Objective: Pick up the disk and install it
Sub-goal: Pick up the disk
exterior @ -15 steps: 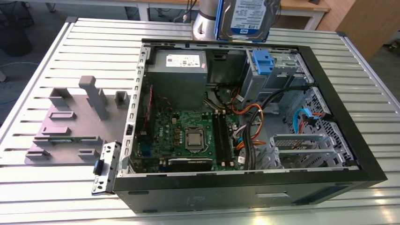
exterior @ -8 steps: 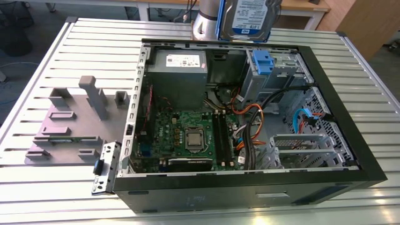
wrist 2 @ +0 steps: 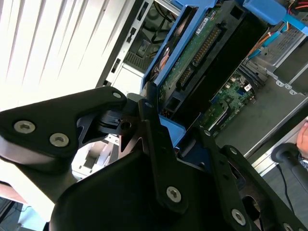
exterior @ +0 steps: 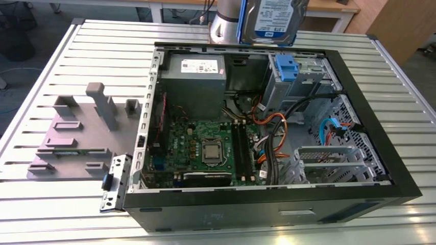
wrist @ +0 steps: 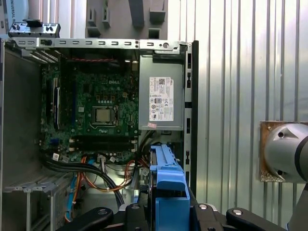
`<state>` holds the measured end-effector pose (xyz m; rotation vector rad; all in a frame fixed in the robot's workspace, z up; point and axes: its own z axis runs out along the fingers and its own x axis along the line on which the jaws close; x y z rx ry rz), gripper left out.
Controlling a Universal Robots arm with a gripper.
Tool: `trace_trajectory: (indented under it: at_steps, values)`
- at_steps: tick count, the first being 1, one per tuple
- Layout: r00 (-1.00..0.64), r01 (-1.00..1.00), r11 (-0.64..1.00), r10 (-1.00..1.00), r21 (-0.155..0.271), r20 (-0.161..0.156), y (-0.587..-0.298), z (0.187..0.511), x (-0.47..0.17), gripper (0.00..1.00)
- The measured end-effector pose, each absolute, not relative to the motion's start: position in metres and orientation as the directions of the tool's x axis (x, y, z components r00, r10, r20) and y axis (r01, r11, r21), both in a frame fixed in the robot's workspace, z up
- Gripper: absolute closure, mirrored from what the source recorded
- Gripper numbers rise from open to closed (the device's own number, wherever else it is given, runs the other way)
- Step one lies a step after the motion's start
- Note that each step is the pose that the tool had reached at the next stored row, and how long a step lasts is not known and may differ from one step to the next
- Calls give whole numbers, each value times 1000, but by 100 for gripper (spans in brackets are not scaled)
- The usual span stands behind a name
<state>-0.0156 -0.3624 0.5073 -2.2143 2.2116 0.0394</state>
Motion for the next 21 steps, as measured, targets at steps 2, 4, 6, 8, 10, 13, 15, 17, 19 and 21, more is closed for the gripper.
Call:
trace_trajectory:
  at_steps: [2,4,6,8,10,13,15,17,19,21]
  values:
    - [1,-1000,-1,-1000,9,-26,-362,507,-15,63]
    - [1,-1000,-1,-1000,9,-26,-362,507,-14,63]
    - [1,-1000,-1,-1000,9,-26,-362,507,-13,63]
    - [1,-1000,-1,-1000,9,-26,-362,507,-12,63]
    - [1,-1000,-1,-1000,9,-26,-362,507,-12,63]
    - [1,-1000,-1,-1000,9,-26,-362,507,-10,63]
    - [1,-1000,-1,-1000,9,-26,-362,507,-10,63]
    - [1,-1000,-1,-1000,9,-26,-362,507,-9,63]
    - [1,-1000,-1,-1000,9,-26,-362,507,-8,63]
    - [1,-1000,-1,-1000,9,-26,-362,507,-7,63]
